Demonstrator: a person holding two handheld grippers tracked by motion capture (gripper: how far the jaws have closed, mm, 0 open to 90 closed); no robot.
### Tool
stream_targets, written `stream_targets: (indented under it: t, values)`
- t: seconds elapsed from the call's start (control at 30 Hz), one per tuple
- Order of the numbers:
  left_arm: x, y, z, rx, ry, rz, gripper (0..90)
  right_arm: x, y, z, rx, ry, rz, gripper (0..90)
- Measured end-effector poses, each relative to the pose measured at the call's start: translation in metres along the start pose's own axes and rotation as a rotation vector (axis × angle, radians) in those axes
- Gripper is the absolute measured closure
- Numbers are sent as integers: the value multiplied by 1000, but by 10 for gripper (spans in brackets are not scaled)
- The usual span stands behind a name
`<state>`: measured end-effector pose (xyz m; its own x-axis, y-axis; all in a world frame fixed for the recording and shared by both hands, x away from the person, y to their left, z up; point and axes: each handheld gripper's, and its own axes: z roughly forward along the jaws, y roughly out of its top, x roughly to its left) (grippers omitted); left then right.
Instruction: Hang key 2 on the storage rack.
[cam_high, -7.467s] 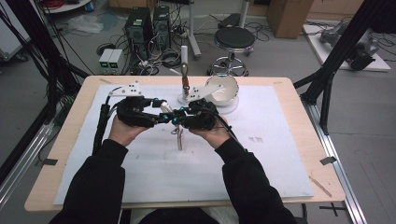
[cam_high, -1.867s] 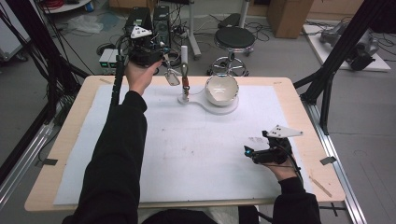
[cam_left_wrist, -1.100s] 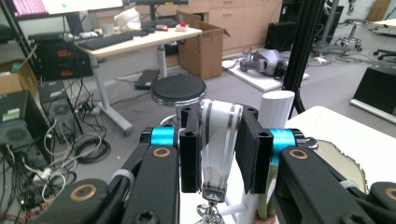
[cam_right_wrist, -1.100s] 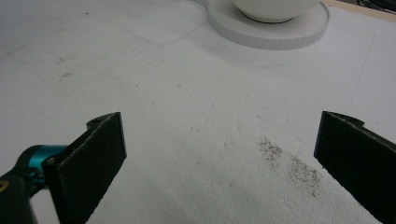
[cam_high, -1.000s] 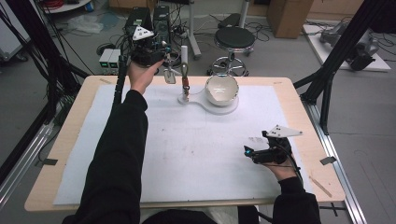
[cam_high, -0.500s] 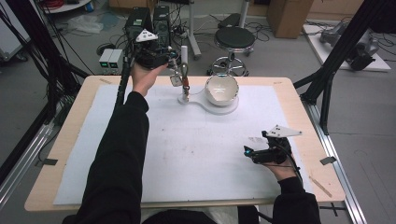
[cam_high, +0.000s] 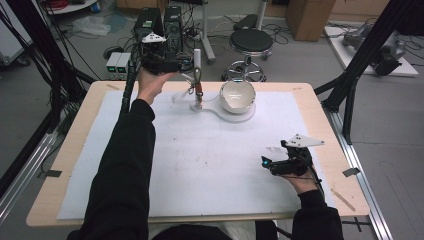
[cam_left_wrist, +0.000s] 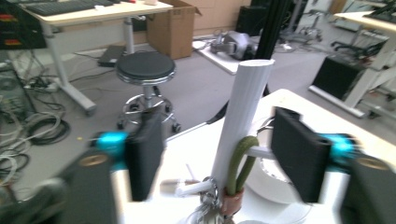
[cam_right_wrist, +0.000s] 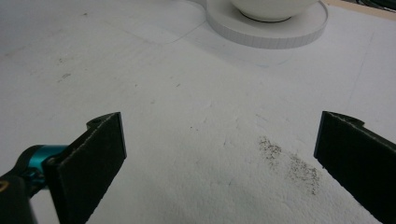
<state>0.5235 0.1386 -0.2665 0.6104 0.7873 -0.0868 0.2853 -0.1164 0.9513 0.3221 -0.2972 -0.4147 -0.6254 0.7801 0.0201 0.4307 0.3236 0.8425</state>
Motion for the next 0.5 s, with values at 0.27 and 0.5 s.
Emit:
stream_targets:
  t: [0.27, 0.5]
  values:
    - [8, -6, -10, 27, -24, -21, 58, 0, 0, 0, -4, -1, -1, 14]
    - [18, -24, -22, 30, -21, -49, 58, 0, 0, -1, -8, -4, 2, 14]
